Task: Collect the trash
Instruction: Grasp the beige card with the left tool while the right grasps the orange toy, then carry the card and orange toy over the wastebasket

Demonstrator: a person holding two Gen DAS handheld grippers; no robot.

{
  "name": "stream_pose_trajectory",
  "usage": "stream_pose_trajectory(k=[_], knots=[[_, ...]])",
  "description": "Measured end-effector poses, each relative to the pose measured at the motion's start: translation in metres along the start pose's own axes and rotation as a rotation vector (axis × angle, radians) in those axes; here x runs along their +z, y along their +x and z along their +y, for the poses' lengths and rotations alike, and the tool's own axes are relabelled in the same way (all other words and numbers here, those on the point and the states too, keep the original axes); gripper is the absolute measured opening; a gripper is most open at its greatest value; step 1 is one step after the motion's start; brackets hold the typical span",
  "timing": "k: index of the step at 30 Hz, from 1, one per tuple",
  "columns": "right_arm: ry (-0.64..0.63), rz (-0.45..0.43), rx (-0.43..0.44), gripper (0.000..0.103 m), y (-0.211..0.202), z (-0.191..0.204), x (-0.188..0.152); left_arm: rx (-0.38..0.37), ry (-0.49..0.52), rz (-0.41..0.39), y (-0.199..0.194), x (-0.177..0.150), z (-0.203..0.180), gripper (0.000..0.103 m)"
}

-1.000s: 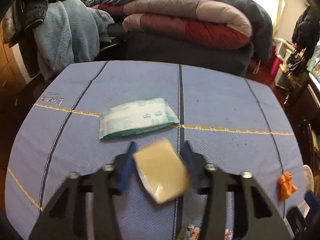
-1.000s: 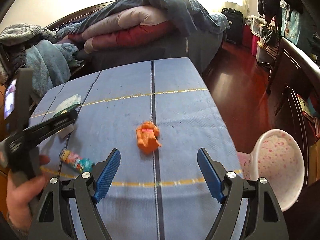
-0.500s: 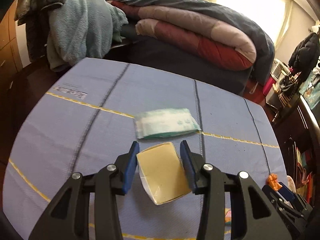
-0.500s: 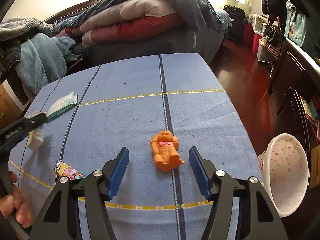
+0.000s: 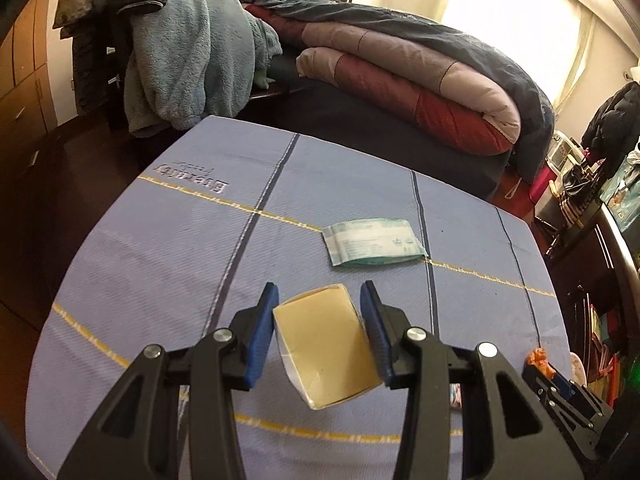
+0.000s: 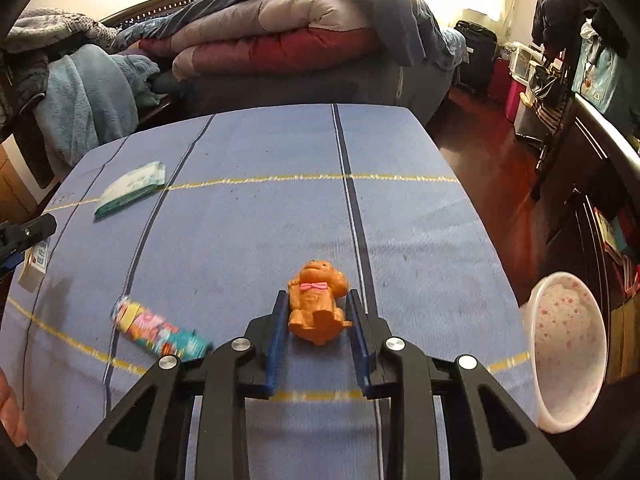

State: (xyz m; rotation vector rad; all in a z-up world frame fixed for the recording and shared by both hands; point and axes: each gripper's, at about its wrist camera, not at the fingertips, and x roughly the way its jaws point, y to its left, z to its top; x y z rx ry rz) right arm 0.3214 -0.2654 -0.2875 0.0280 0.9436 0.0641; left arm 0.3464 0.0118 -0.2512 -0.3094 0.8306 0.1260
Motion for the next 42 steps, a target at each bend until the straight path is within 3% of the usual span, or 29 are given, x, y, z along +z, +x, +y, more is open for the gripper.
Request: stream_pose_trajectory(k=[8,26,42], knots=[[0.041,-0.026,0.039,0.029,-0.044,-0.012,-0.023,-0.049,0.042,-0.038,-0.044,-0.010,-0.007,0.043],[0.050,-0.151,0.069,0.029,-0.138,-0.033,-0.052,-0.163,0.180,-0.160,-0.140,-0.032,-0.063,0.043],[0.102,-0.234,0.046,0.029,-0.180,-0.075,-0.064,-0.262,0.278,-0.218,-0.180,-0.045,-0.125,0.043]])
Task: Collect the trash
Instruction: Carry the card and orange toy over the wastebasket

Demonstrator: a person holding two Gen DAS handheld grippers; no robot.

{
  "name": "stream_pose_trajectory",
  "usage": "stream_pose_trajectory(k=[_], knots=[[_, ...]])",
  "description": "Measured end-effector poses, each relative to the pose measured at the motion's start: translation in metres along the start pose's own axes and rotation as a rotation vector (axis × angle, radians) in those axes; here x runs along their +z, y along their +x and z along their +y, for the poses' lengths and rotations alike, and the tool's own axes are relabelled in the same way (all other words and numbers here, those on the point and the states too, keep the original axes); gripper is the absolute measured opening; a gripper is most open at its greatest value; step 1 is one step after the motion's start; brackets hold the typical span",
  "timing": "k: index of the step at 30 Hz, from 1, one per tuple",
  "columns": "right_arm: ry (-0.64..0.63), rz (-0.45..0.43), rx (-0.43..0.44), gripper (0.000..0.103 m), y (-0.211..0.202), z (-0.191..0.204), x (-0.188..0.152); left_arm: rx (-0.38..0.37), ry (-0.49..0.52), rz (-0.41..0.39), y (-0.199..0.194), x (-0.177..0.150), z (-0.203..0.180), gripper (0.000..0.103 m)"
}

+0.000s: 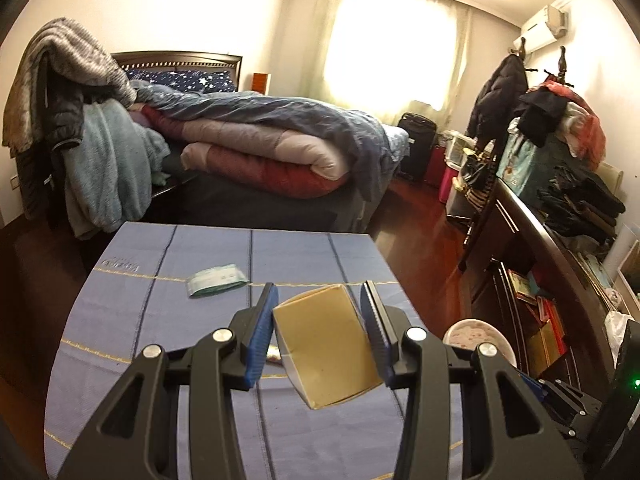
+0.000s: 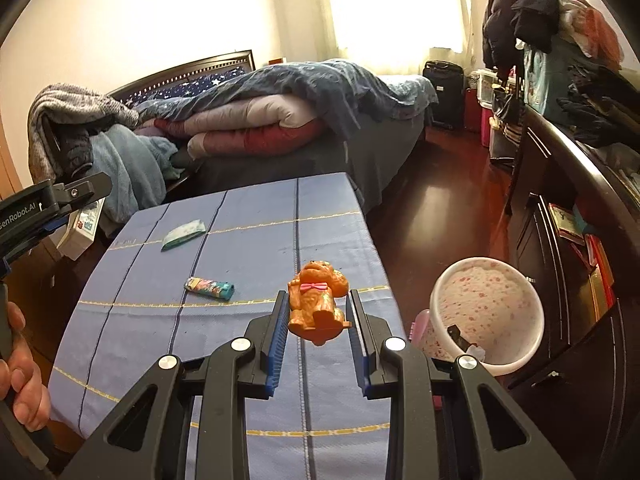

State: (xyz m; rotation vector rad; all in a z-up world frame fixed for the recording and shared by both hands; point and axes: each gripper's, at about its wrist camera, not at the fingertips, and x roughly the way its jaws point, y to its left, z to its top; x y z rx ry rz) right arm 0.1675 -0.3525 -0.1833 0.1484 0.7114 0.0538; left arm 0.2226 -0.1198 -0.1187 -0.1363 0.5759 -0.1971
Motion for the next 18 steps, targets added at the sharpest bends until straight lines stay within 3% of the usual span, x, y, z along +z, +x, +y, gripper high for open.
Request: stream_pose_trajectory(k=[18], knots=[[0.111,-0.034,-0.082,0.029,-0.014,-0.070,-0.002,-0.121,0.129,0.017,0.025,-0.001,-0.091,0.043]])
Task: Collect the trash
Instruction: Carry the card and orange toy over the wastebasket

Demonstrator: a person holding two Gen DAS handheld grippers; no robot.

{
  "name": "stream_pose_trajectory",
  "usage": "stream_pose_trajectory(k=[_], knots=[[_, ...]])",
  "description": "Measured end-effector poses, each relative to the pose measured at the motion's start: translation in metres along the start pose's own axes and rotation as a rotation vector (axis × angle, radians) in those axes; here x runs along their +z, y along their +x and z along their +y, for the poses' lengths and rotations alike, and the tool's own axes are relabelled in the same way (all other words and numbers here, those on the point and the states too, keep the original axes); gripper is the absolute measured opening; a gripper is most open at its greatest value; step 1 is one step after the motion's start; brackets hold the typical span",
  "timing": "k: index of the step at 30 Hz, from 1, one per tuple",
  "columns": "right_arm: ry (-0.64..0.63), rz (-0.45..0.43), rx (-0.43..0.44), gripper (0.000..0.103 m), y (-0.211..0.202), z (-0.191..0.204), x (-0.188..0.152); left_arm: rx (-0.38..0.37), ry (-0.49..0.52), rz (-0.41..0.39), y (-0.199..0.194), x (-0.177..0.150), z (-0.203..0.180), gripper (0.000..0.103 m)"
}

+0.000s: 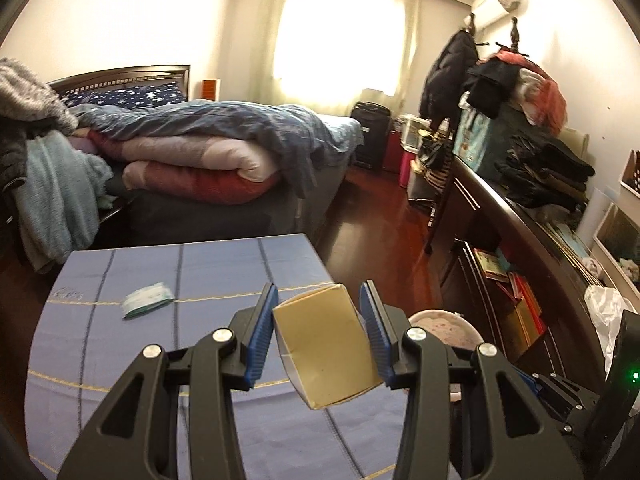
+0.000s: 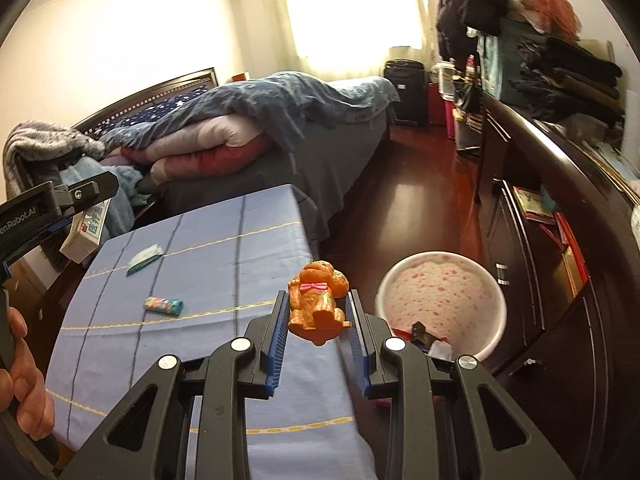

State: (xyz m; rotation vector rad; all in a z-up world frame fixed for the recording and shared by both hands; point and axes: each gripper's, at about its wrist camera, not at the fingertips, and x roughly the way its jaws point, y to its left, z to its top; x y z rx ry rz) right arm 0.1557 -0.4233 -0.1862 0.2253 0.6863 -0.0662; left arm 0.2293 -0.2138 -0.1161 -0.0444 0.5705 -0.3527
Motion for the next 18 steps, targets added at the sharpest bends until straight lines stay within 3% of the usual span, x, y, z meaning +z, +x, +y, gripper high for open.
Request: stream_pose_trajectory(k=[18], knots=[[0.109,0.026,-0.128,0.029,0.020,-0.072,-0.002,-0.144,0.127,0.061,0.066,-0.005,-0.087,0.043]])
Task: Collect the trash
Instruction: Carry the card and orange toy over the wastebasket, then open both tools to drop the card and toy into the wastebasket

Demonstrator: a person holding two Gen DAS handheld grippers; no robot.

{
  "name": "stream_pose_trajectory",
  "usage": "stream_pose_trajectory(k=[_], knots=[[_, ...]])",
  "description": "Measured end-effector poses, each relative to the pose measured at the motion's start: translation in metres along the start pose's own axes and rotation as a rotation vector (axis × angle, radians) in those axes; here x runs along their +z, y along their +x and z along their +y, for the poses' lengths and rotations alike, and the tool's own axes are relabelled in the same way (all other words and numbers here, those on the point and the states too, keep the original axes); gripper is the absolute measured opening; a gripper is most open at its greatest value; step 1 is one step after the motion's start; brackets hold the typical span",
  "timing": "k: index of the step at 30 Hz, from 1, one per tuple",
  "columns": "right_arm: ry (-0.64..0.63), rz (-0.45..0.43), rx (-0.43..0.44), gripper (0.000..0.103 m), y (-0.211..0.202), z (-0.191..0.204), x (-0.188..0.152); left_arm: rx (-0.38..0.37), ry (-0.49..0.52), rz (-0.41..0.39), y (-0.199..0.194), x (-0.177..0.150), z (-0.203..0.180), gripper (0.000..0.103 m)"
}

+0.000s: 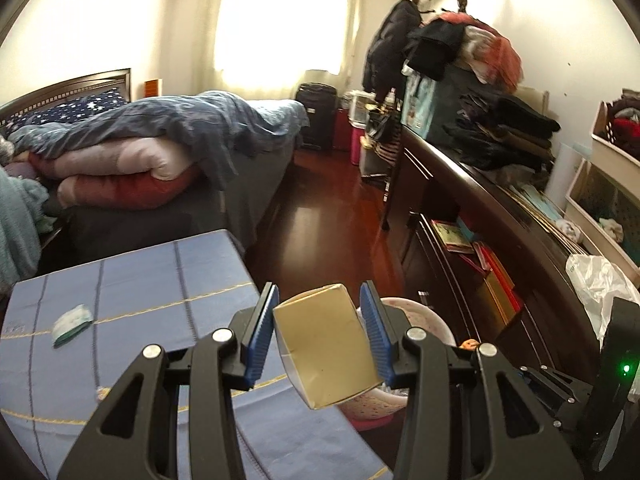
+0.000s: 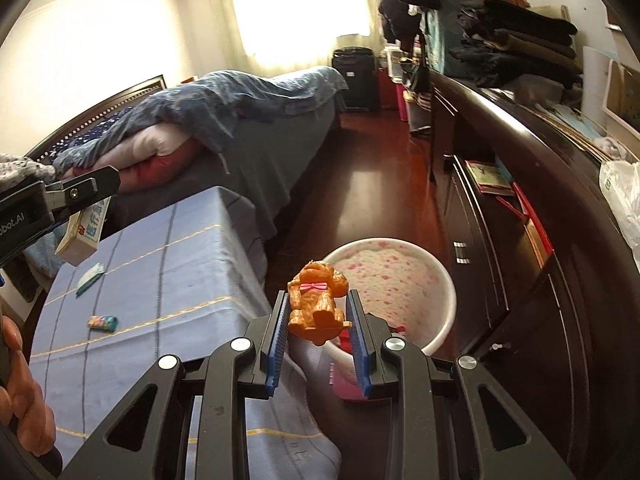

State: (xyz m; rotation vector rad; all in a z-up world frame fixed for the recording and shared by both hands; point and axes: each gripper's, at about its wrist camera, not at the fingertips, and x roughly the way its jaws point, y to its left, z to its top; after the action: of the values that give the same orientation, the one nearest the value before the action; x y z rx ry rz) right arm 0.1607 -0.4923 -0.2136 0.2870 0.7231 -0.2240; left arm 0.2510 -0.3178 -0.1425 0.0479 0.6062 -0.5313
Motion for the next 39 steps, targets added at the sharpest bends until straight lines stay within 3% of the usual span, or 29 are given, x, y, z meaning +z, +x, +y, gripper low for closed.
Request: stream_pose_trajectory(k=[12,20,28,30,32,34,36,39], knots=[[0.077,0.032,-0.095,0.029,0.032,-0.041,0.001,-0.077,0.067,0.076,0.069,-0.003,-0.037,0.043],[0.129,0.072,-0.147,0.029,0.073,-0.070,-0.001,-0.157,0.075,0.183,0.136,-0.012,-0.062,0.043],[0.143,0.091,-0.181,0.029,0.108,-0.088,0.002,-0.193,0.072,0.269,0.193,-0.023,-0.079,0.045],[0.144,0.094,-0.187,0.029,0.115,-0.091,0.002,-0.204,0.056,0.289,0.205,-0.024,-0.079,0.051],[0.147,0.097,-0.200,0.029,0.124,-0.093,0.002,-0.216,0.042,0.297,0.214,-0.024,-0.077,0.067],[0.149,0.091,-0.204,0.033,0.129,-0.095,0.002,-0.242,0.022,0.299,0.220,-0.024,-0.075,0.077],[0.144,0.079,-0.221,0.048,0.136,-0.097,0.000,-0.245,0.006,0.295,0.223,-0.023,-0.072,0.080],[0.148,0.081,-0.238,0.051,0.141,-0.100,-0.003,-0.244,-0.005,0.282,0.219,-0.020,-0.068,0.084]])
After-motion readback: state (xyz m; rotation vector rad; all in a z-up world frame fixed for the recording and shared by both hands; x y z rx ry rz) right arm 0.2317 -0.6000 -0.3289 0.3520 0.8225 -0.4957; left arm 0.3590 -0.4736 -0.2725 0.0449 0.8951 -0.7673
